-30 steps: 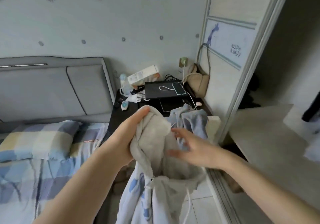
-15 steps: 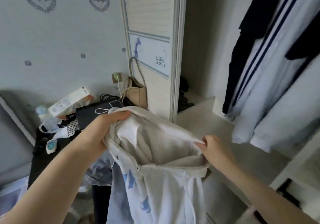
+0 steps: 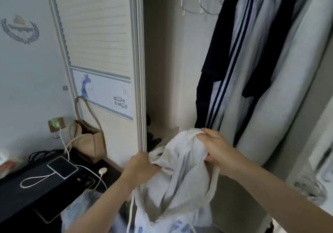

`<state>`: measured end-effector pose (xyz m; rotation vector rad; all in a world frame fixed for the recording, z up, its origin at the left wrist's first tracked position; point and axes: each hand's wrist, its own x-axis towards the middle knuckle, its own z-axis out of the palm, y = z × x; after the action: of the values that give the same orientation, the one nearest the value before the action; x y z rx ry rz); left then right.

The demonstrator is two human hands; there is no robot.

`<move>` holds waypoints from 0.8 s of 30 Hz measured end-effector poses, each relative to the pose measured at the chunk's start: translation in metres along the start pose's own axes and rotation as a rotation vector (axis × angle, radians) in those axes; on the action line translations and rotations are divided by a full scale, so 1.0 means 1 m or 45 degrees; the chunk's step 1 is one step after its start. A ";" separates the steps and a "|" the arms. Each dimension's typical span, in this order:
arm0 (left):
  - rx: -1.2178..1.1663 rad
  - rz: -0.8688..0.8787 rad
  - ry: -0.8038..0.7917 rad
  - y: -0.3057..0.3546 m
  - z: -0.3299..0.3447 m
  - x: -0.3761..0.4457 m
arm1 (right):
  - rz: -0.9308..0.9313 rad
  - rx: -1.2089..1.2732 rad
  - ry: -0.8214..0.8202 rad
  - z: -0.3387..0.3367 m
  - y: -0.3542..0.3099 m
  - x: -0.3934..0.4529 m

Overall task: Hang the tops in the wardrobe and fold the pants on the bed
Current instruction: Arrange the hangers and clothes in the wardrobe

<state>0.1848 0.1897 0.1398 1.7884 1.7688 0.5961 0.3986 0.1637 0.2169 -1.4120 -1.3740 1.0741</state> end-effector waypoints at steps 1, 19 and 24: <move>-0.071 0.037 -0.023 0.005 -0.002 0.009 | -0.031 -0.063 0.033 -0.001 -0.005 0.003; -0.908 0.243 -0.271 0.072 -0.137 0.114 | -0.330 -0.497 0.536 -0.071 -0.069 0.091; -1.090 0.365 -0.252 0.103 -0.177 0.137 | -0.446 -1.028 0.579 -0.062 -0.065 0.111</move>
<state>0.1511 0.3406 0.3320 1.4048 0.8964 1.0515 0.4443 0.2744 0.2941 -1.7265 -1.6878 -0.0801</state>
